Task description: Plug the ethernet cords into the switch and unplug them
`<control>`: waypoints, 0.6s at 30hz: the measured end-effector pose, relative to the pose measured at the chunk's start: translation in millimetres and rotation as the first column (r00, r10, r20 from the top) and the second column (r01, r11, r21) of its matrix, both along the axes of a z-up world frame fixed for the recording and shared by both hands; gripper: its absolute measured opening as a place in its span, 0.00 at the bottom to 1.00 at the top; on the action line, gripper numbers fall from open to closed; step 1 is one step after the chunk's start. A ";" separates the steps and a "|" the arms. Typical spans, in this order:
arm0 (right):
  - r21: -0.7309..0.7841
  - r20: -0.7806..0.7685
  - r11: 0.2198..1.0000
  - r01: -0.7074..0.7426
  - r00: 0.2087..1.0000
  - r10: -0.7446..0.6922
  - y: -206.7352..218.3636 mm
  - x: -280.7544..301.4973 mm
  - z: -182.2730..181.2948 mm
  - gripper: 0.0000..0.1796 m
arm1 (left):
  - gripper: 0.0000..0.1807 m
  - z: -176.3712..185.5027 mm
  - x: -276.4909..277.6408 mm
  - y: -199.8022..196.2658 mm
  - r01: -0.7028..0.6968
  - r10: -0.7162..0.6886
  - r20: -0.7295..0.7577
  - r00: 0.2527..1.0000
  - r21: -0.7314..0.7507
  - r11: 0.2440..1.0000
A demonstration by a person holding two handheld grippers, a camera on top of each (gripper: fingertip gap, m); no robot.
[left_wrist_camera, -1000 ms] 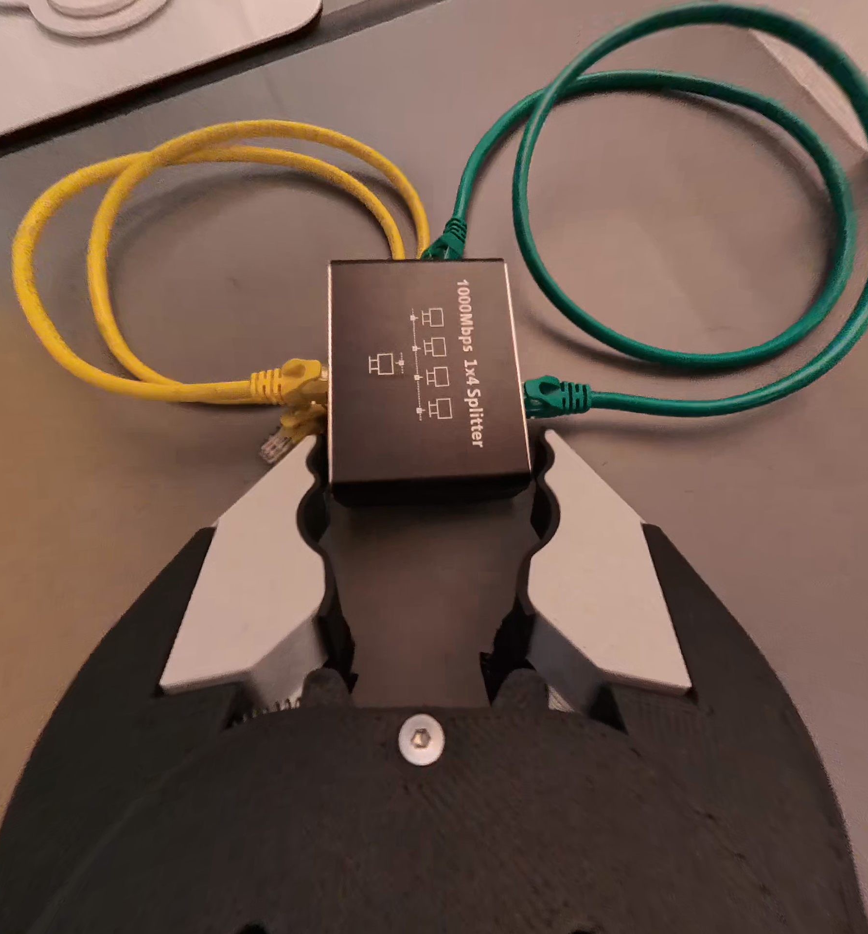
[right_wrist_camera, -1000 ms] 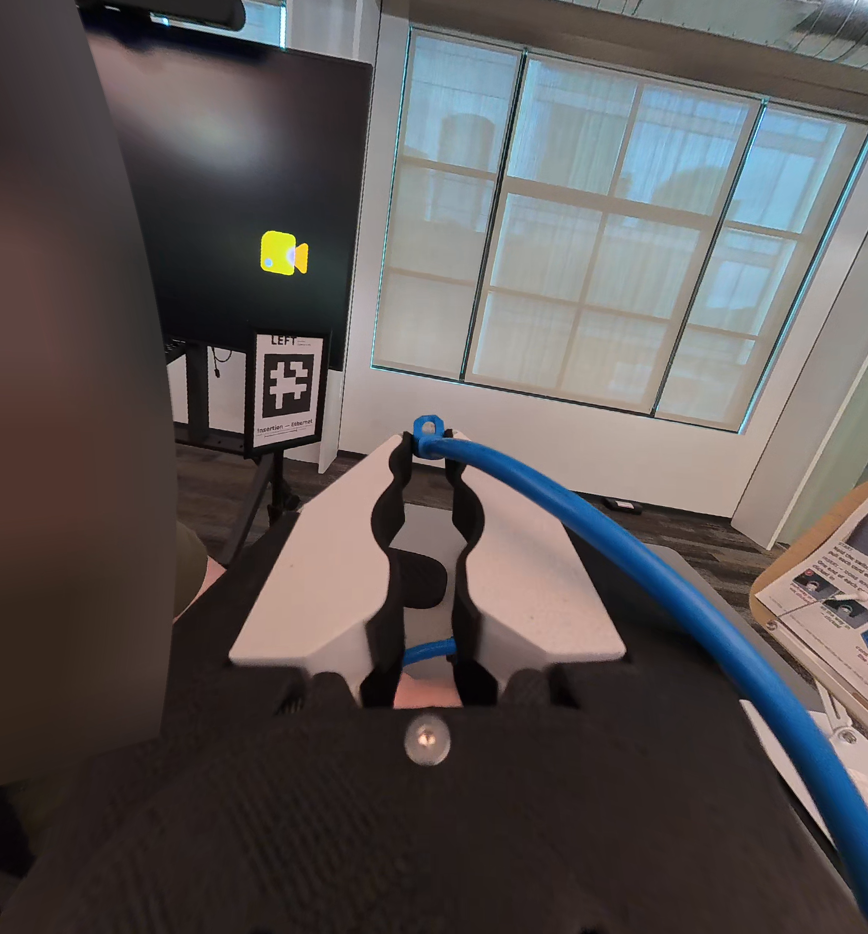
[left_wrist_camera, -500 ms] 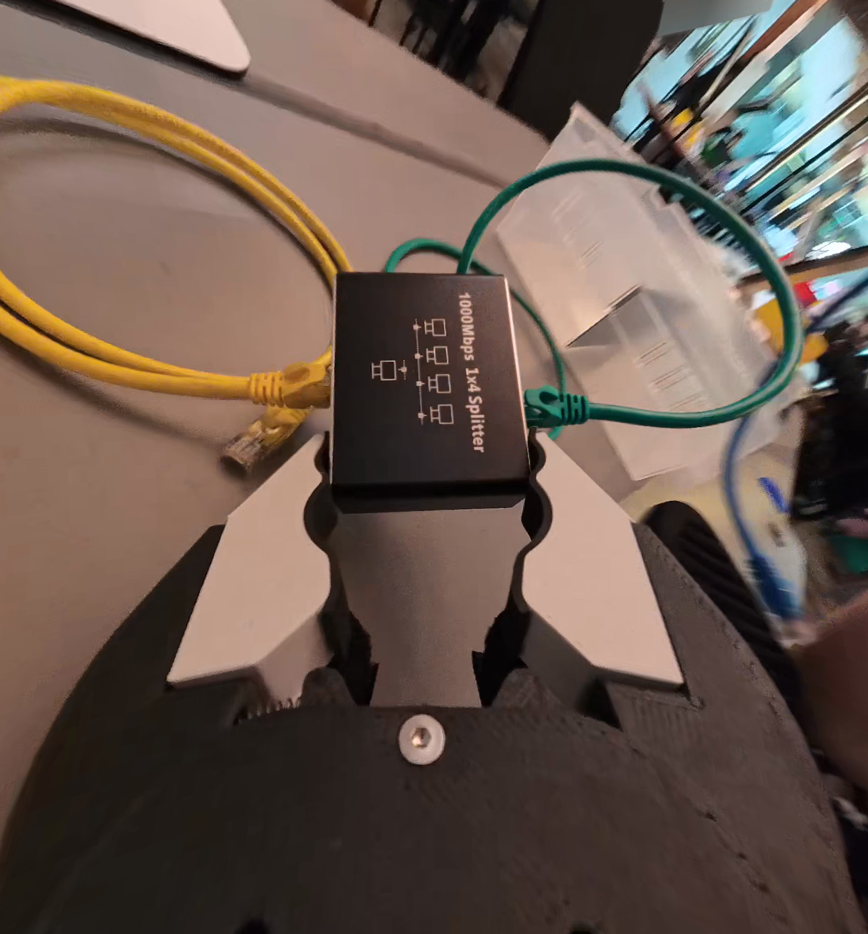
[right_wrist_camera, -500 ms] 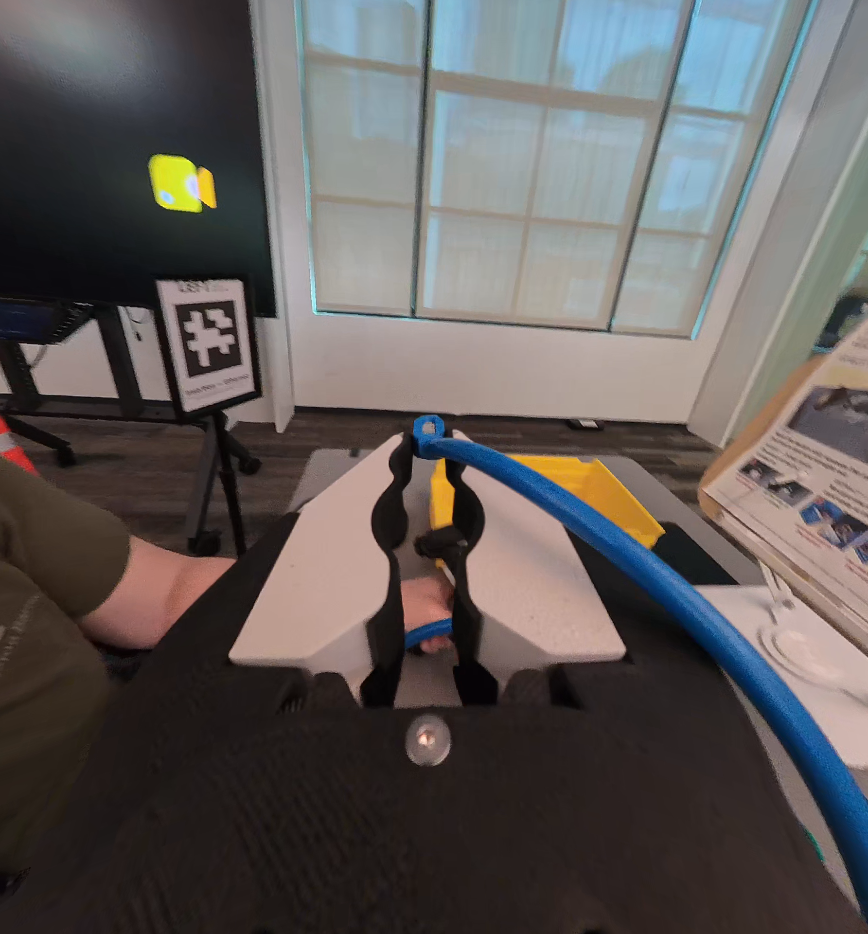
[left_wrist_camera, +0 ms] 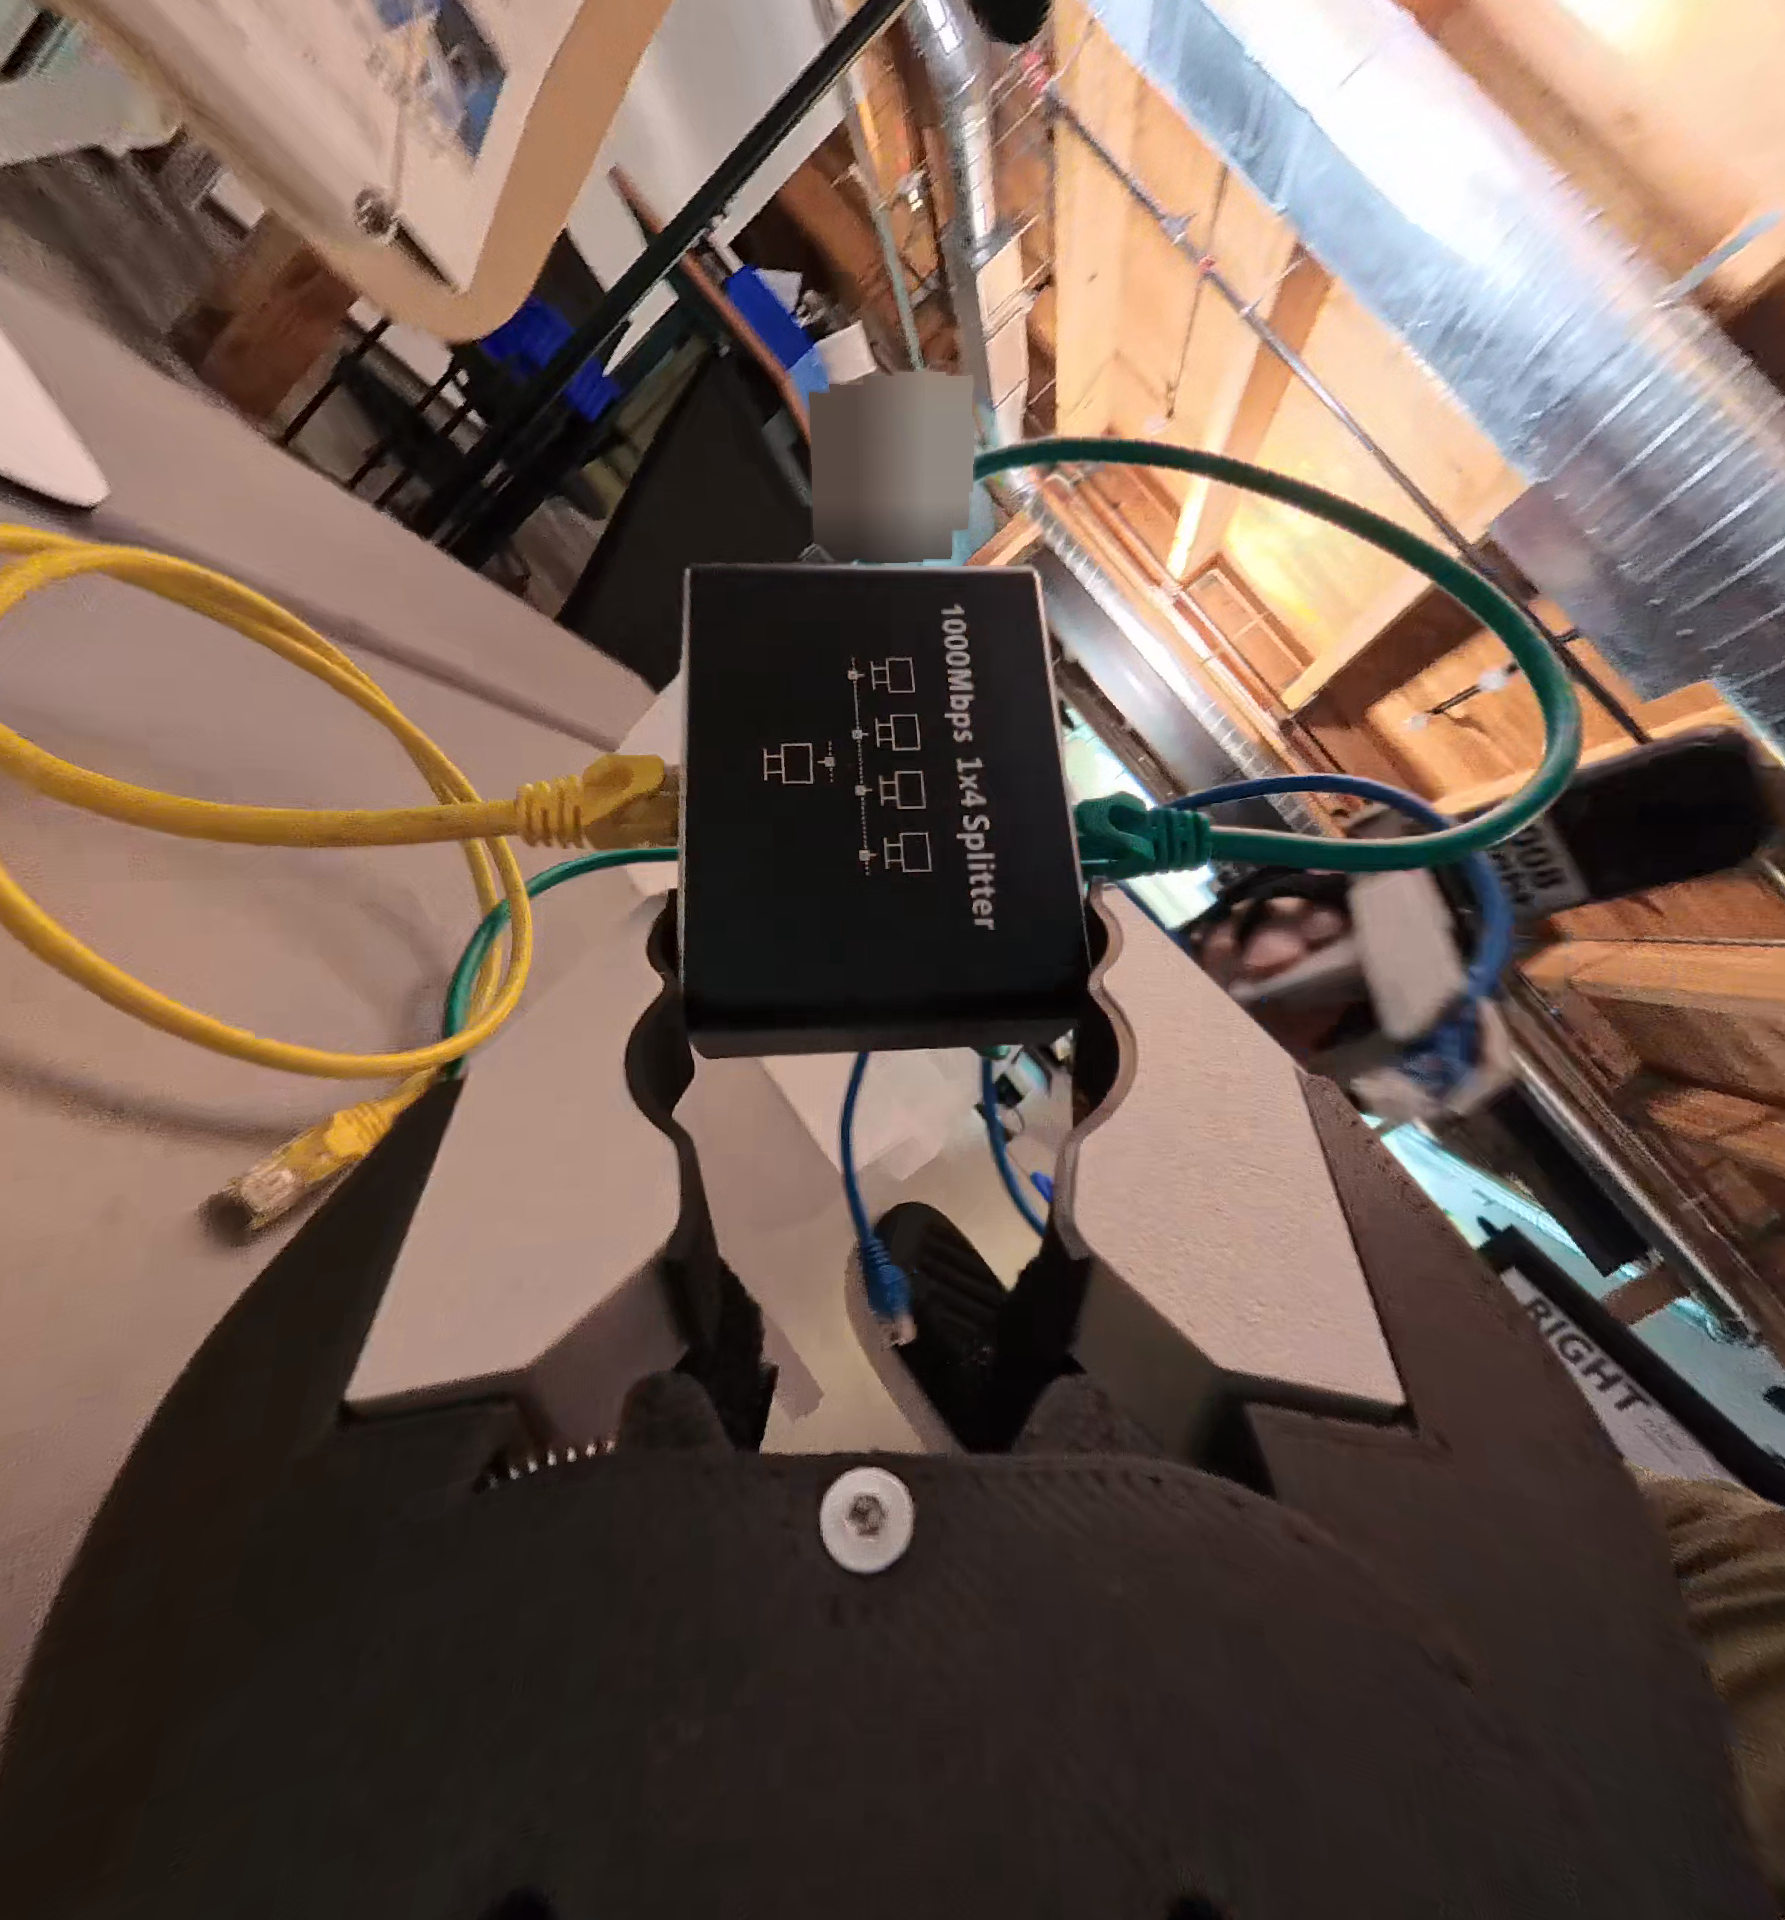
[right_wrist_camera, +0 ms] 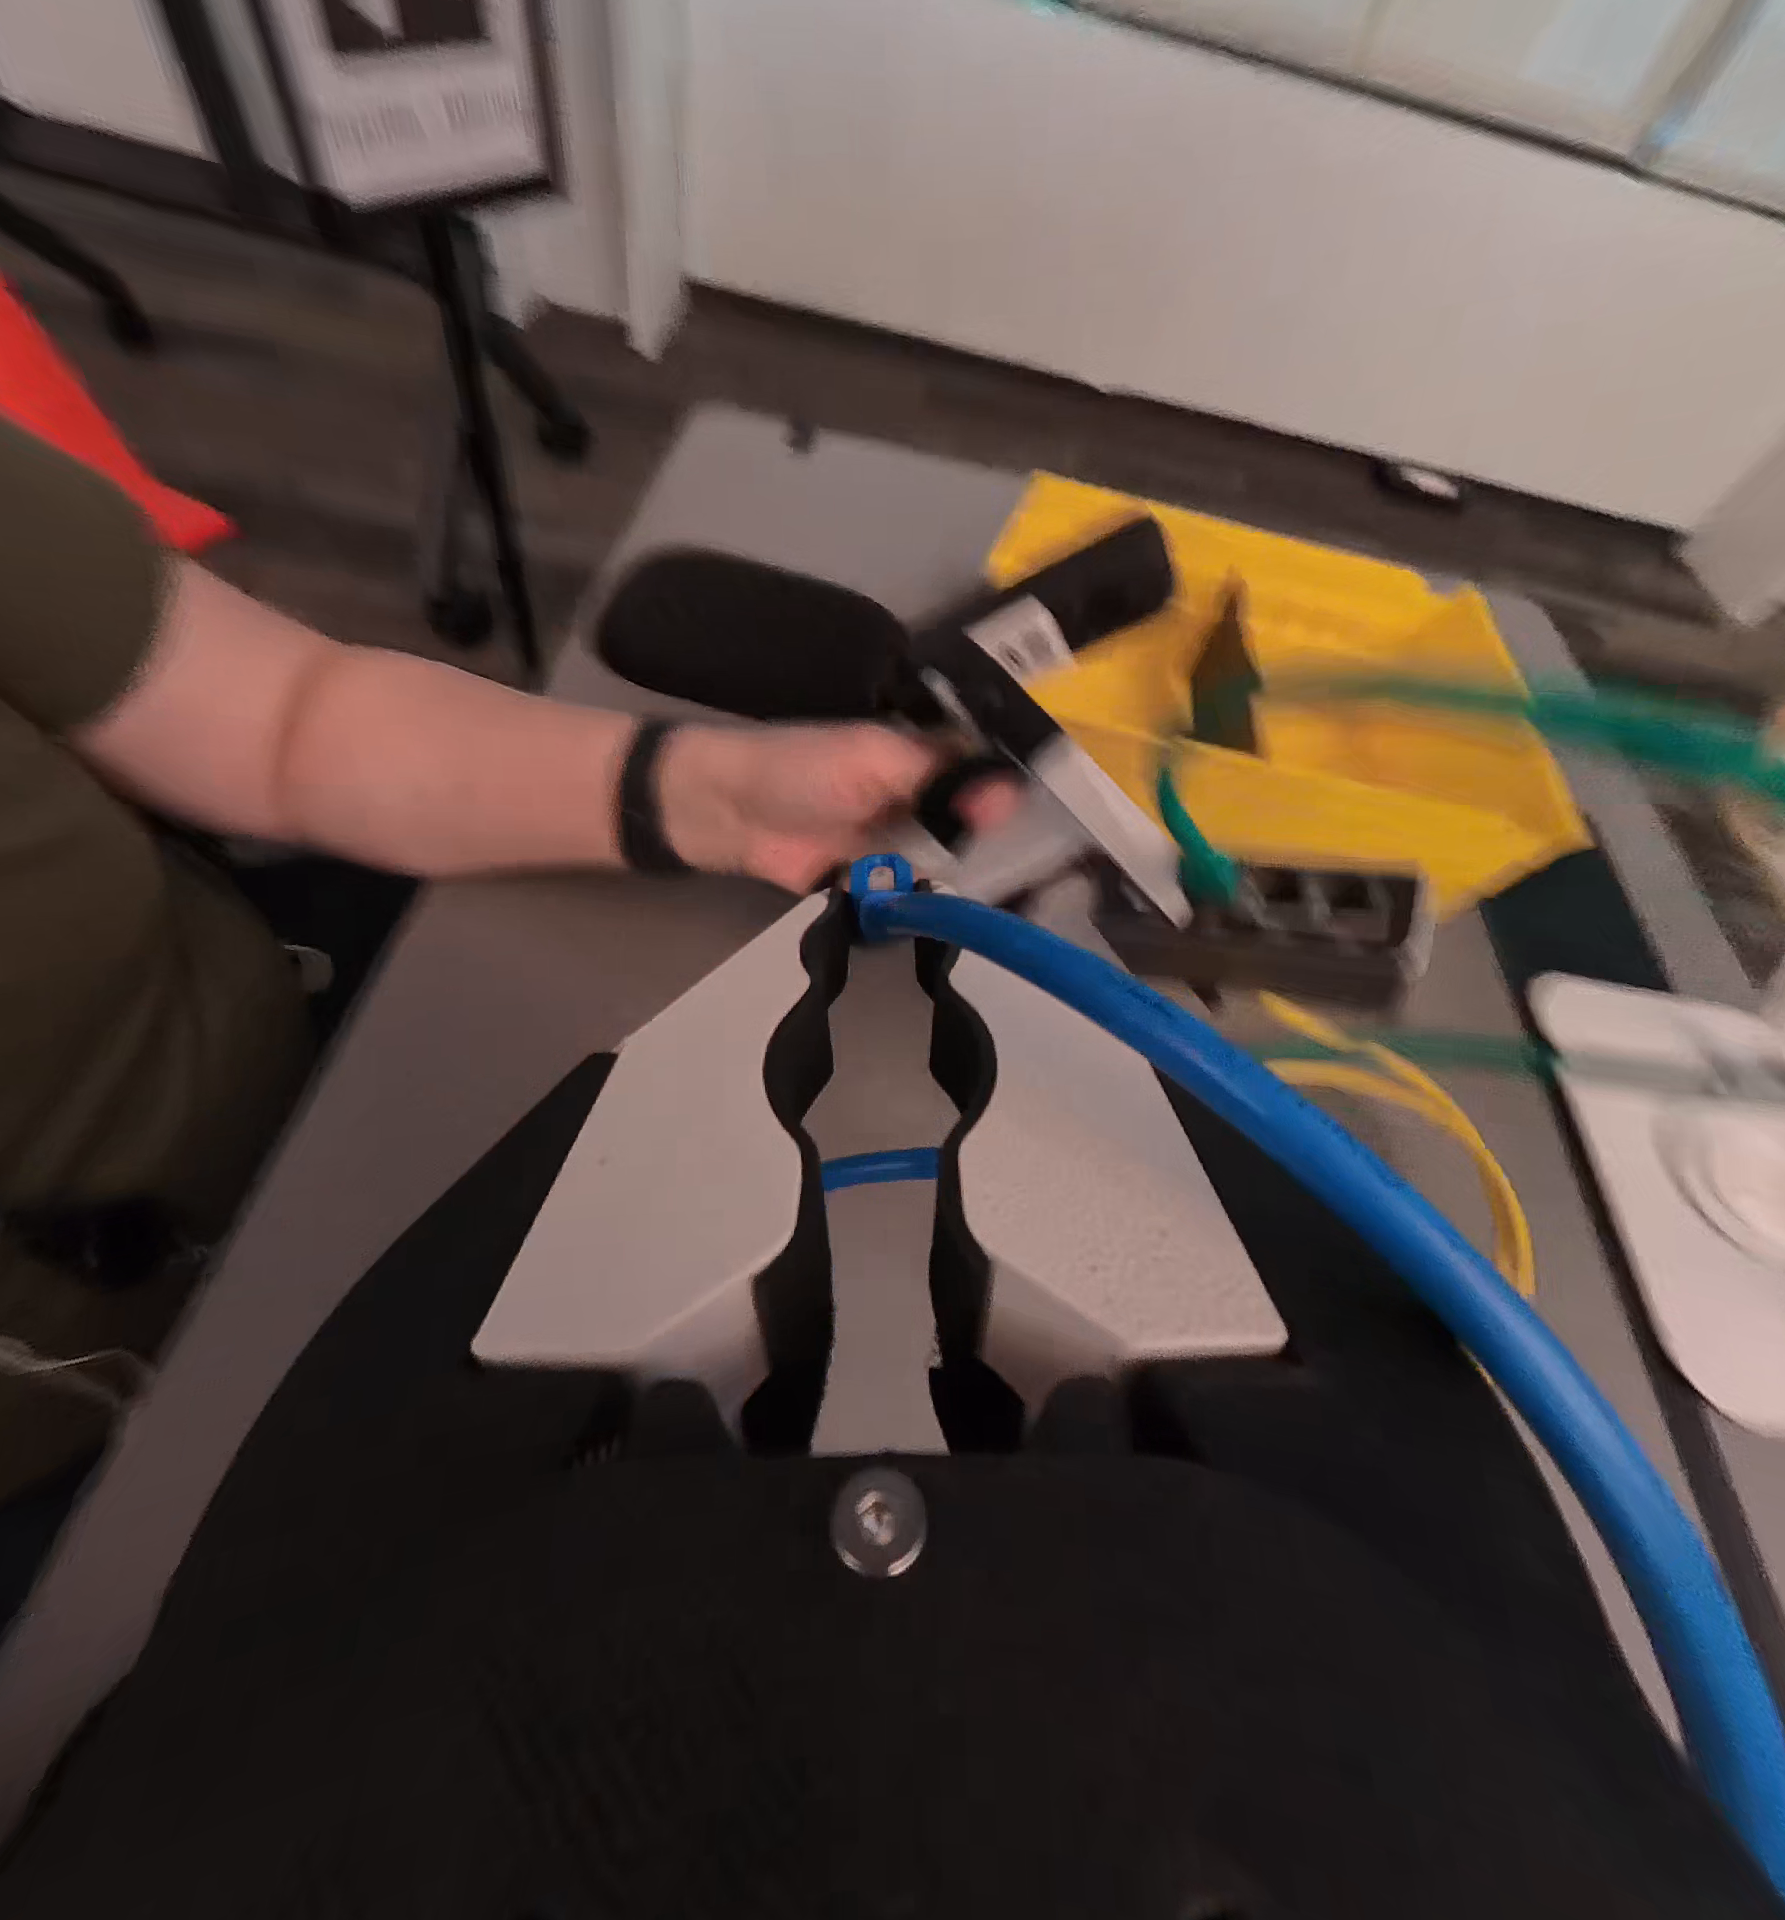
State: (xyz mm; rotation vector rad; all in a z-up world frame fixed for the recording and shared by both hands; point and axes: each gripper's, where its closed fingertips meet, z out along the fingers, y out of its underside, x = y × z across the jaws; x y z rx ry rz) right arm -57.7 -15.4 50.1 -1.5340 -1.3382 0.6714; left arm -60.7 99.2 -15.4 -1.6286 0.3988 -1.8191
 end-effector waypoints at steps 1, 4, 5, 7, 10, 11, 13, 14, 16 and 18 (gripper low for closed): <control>0.017 0.014 0.998 0.055 0.998 -0.055 11.2 3.2 -3.3 0.06 | 0.40 6.2 -1.8 -2.8 0.003 -0.003 0.016 1.000 0.015 1.000; 0.066 -0.077 0.979 0.195 0.979 -0.189 41.8 7.9 5.5 0.06 | 0.40 18.3 -3.9 -11.2 0.008 -0.010 0.031 0.999 0.063 0.998; 0.088 -0.136 0.967 0.241 0.964 -0.228 50.6 9.5 12.6 0.06 | 0.41 21.0 -4.1 -13.6 0.006 -0.008 0.030 1.000 0.082 0.997; 0.137 -0.214 0.935 0.326 0.932 -0.294 65.2 14.7 20.7 0.07 | 0.40 24.5 -4.0 -17.0 -0.006 0.004 0.018 1.000 0.116 0.993; 0.239 -0.237 0.889 0.391 0.911 -0.337 75.8 17.1 21.1 0.06 | 0.41 26.4 -2.1 -21.0 -0.024 0.028 -0.019 0.999 0.166 0.986; 0.282 -0.229 0.877 0.389 0.915 -0.333 76.3 15.3 19.9 0.06 | 0.41 26.6 -1.2 -22.2 -0.030 0.036 -0.032 0.999 0.182 0.983; 0.363 -0.217 0.839 0.405 0.912 -0.347 78.8 14.3 18.9 0.06 | 0.41 26.8 0.3 -24.5 -0.033 0.045 -0.056 0.997 0.209 0.977; 0.390 -0.205 0.824 0.410 0.911 -0.357 80.0 14.3 17.7 0.06 | 0.41 27.3 0.8 -25.4 -0.035 0.050 -0.063 0.997 0.221 0.975; 0.429 -0.177 0.808 0.403 0.915 -0.363 80.9 13.6 14.6 0.06 | 0.40 26.2 0.9 -24.9 -0.049 0.072 -0.086 0.994 0.242 0.969; 0.456 -0.159 0.793 0.404 0.914 -0.374 81.7 14.2 13.3 0.06 | 0.40 24.5 1.0 -23.9 -0.060 0.094 -0.115 0.989 0.270 0.961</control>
